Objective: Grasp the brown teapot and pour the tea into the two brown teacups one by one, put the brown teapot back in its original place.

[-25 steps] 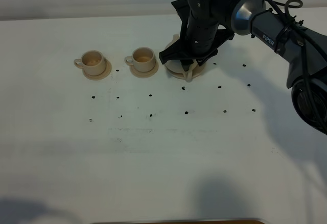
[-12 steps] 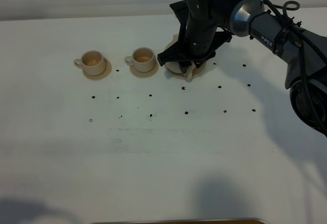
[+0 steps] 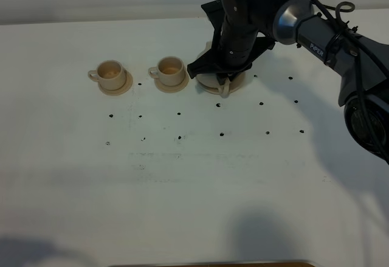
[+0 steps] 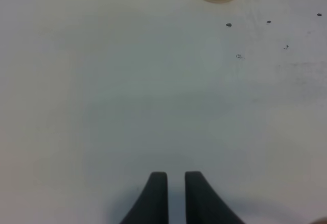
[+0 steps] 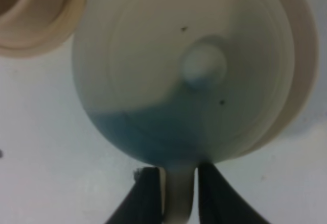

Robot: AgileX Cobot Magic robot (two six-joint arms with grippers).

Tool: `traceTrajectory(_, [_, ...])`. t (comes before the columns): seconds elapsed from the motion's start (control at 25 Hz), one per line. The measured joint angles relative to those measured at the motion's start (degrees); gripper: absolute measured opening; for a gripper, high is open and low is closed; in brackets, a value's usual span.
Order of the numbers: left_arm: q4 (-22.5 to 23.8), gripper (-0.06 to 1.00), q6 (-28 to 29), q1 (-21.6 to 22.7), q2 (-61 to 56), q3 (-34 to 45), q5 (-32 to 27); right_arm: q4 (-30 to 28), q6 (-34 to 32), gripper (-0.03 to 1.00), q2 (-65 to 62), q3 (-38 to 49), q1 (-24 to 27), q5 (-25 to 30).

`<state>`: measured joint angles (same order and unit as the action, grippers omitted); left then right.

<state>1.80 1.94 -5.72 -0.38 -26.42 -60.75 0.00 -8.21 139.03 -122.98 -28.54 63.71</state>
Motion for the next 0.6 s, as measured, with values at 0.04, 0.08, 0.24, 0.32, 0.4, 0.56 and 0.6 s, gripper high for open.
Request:
traceTrajectory(0.04, [0.0, 0.07, 0.0, 0.0, 0.0, 0.0, 0.0, 0.0, 0.1, 0.16, 0.0, 0.0, 0.0, 0.0])
traceTrajectory(0.08, [0.0, 0.07, 0.0, 0.0, 0.0, 0.0, 0.0, 0.0, 0.1, 0.15, 0.2, 0.0, 0.0, 0.0])
traceTrajectory(0.24, [0.0, 0.07, 0.0, 0.0, 0.0, 0.0, 0.0, 0.0, 1.3, 0.13, 0.3, 0.0, -0.1, 0.2])
traceTrajectory(0.32, [0.0, 0.07, 0.0, 0.0, 0.0, 0.0, 0.0, 0.0, 2.0, 0.12, 0.3, 0.0, -0.1, 0.2])
traceTrajectory(0.4, [0.0, 0.07, 0.0, 0.0, 0.0, 0.0, 0.0, 0.0, 2.3, 0.12, 0.4, 0.0, -0.1, 0.1])
traceTrajectory(0.56, [0.0, 0.07, 0.0, 0.0, 0.0, 0.0, 0.0, 0.0, 2.8, 0.12, 0.4, -0.1, -0.1, 0.1])
traceTrajectory(0.6, [0.0, 0.07, 0.0, 0.0, 0.0, 0.0, 0.0, 0.0, 3.0, 0.12, 0.4, -0.1, -0.1, 0.1])
